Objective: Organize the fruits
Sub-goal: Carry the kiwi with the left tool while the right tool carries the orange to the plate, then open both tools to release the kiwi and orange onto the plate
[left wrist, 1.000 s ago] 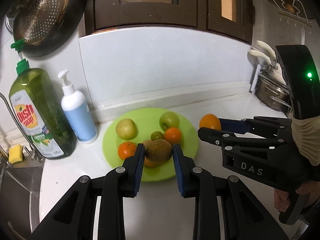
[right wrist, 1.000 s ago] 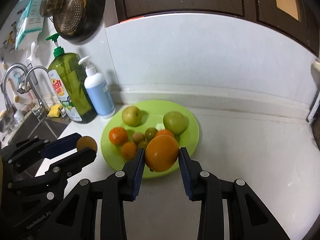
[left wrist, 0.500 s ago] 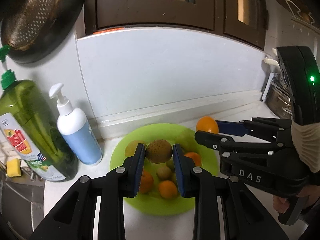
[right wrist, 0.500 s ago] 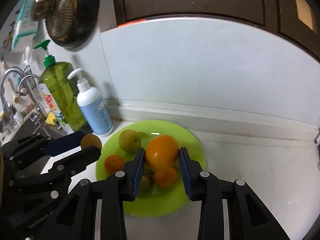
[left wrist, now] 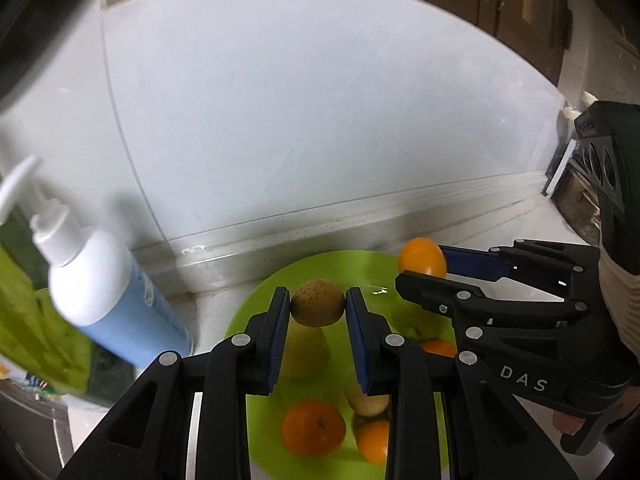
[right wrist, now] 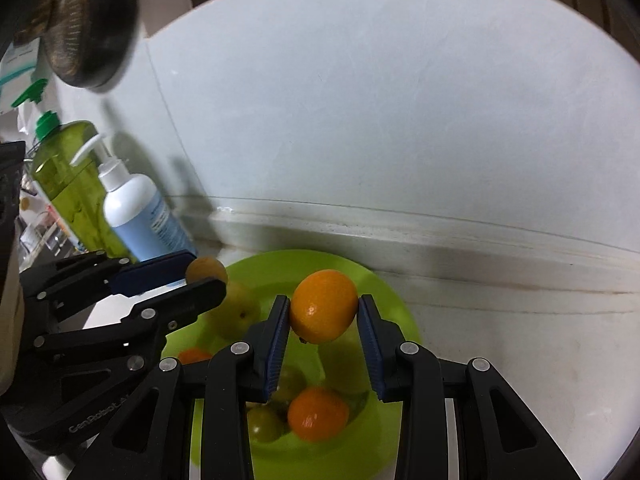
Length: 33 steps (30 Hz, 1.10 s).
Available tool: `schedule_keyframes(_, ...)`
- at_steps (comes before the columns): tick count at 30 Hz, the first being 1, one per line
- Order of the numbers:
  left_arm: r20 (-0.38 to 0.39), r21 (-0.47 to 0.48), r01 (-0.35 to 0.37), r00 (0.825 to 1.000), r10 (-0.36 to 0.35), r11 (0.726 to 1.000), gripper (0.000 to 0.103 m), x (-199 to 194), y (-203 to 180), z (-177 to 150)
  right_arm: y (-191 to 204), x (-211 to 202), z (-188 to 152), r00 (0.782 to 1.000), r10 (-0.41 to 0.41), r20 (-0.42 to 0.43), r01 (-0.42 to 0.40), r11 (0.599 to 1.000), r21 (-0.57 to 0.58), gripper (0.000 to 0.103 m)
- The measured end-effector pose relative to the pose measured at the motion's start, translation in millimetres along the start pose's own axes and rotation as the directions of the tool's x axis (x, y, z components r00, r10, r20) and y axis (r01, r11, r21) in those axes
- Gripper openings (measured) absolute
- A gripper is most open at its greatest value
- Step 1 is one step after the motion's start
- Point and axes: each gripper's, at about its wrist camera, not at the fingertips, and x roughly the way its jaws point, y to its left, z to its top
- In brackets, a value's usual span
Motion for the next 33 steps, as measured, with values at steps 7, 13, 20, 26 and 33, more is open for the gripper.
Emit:
schedule_keyframes(7,-0.038,0.009,0.009,0.999,-0.009,1.000,0.029,23.0,7.5,7.5,-8.3,22.4,4.3,0.999,0.006,-0.033,-0.005,1.000,0.021,0.035)
schedule_keyframes(13,-0.041,-0.001,0.013,0.999,-0.013,1.000,0.029,27.2,7.2,7.5,-16.0,23.7,3.9,0.999,0.010,-0.045,-0.009,1.000,0.021,0.036)
schedule_keyframes(20,-0.023,-0.010,-0.010,1.000,0.009,1.000,0.036,13.9,7.5,0.3,-9.7,17.0,1.5,1.000,0.005,-0.031,-0.005,1.000,0.006,0.036)
schedule_keyframes(26,0.004,-0.031,-0.081,0.997,0.081,0.996,0.037,-13.6,9.2,-11.7,-1.5,-6.0,-7.9,1.000,-0.019,-0.004,0.019,1.000,-0.009,0.039)
schedule_keyframes(33,0.054,-0.022,-0.127,0.990,0.128,0.992,0.043,-62.8,-2.9,-33.1,12.4,-49.3,-26.2,0.997,-0.048,0.056,0.048,0.999,-0.001,0.045)
